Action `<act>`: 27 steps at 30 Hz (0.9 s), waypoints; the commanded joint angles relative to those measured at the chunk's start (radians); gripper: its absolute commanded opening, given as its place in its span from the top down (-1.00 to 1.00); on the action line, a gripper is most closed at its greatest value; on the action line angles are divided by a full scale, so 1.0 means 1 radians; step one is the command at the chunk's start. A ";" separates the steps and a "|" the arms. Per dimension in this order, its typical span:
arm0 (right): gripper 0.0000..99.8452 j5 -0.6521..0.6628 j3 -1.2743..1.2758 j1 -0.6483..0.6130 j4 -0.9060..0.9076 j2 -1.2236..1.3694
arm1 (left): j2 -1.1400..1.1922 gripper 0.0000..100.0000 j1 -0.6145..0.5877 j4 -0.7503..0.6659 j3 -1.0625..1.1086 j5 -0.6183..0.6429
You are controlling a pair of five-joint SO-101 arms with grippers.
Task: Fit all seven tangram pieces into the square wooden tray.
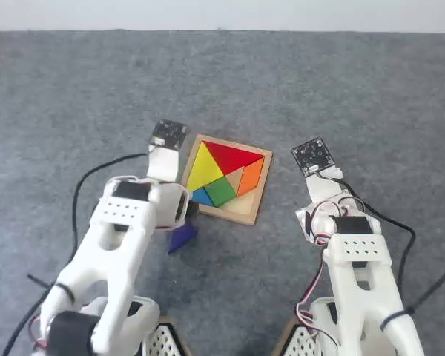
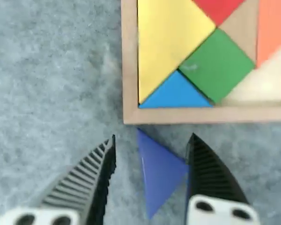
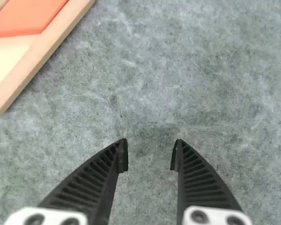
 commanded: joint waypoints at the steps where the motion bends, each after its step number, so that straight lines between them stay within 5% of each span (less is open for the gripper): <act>1: 0.67 -0.008 -0.006 0.010 -0.022 -0.033 | -0.046 0.52 0.054 0.084 -0.007 -0.086; 7: 0.67 -0.008 -0.006 0.010 -0.022 -0.033 | -0.041 0.52 0.072 0.209 -0.051 -0.118; 19: 0.67 -0.008 -0.006 0.010 -0.022 -0.033 | -0.021 0.52 0.032 0.186 -0.059 -0.118; 27: 0.67 -0.008 -0.006 0.010 -0.022 -0.033 | 0.201 0.52 0.035 0.181 -0.173 -0.072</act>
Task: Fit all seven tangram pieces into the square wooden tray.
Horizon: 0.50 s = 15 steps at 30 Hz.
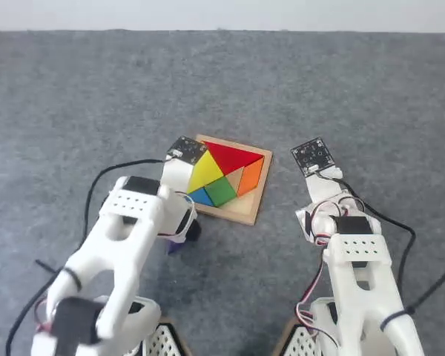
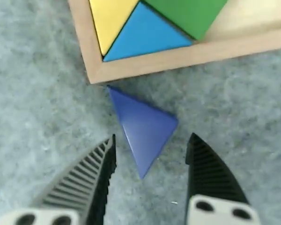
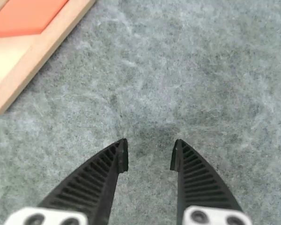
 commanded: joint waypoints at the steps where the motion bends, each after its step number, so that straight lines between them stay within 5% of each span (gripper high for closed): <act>1: 0.67 -0.008 -0.006 0.010 -0.022 -0.033 | 0.072 0.52 -0.003 -0.014 -0.085 0.018; 15: 0.67 -0.008 -0.006 0.010 -0.022 -0.033 | 0.152 0.57 0.029 -0.064 -0.024 -0.029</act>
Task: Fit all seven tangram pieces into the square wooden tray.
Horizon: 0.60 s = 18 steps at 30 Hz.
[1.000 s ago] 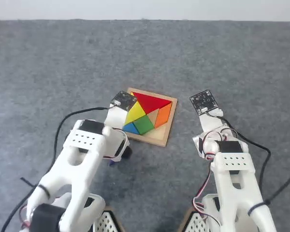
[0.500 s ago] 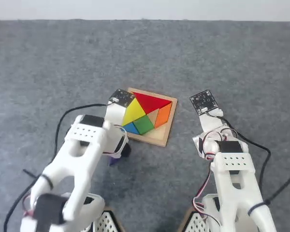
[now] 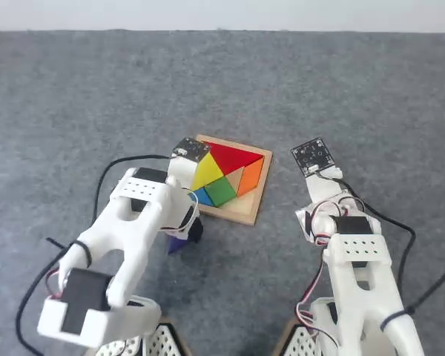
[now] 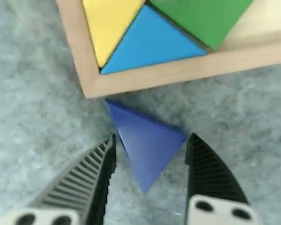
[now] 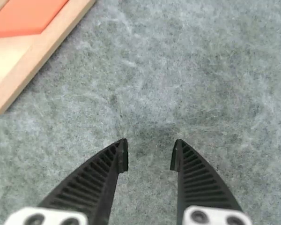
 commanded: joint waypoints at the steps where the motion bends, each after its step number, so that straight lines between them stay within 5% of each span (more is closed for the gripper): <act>1: 0.67 -0.008 -0.006 0.010 -0.022 -0.033 | -0.003 0.58 0.034 -0.038 0.024 -0.014; 18: 0.67 -0.008 -0.006 0.010 -0.022 -0.033 | -0.006 0.73 0.044 -0.049 0.002 -0.037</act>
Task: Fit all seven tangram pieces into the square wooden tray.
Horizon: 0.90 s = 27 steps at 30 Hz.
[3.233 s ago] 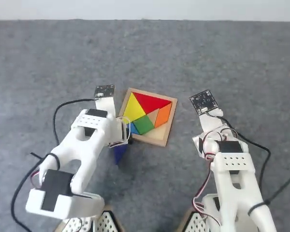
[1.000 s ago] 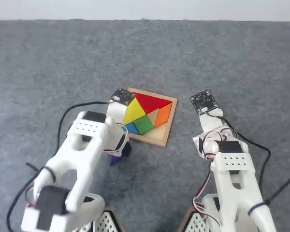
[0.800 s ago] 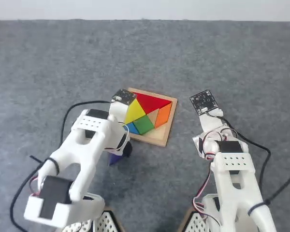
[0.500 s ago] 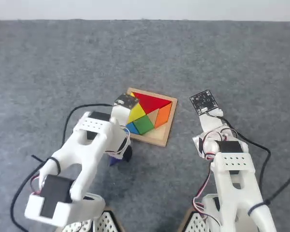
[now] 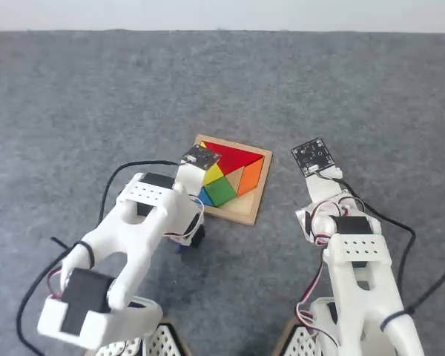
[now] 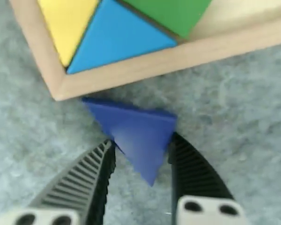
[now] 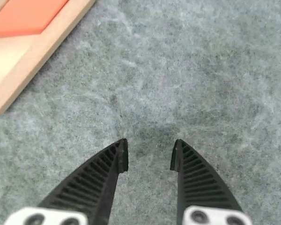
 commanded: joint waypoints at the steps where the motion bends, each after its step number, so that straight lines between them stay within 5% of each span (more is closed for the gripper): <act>1: 0.67 -0.008 -0.006 0.010 -0.022 -0.033 | -0.009 0.73 0.003 -0.025 -0.022 -0.038; 8: 0.67 -0.008 -0.006 0.010 -0.022 -0.033 | -0.009 0.73 0.009 -0.020 -0.048 -0.051; 20: 0.67 -0.008 -0.006 0.010 -0.022 -0.028 | -0.229 0.73 0.310 0.066 -0.085 -0.029; 27: 0.67 -0.008 -0.006 0.008 -0.022 -0.025 | -0.384 0.73 0.278 0.138 -0.124 -0.095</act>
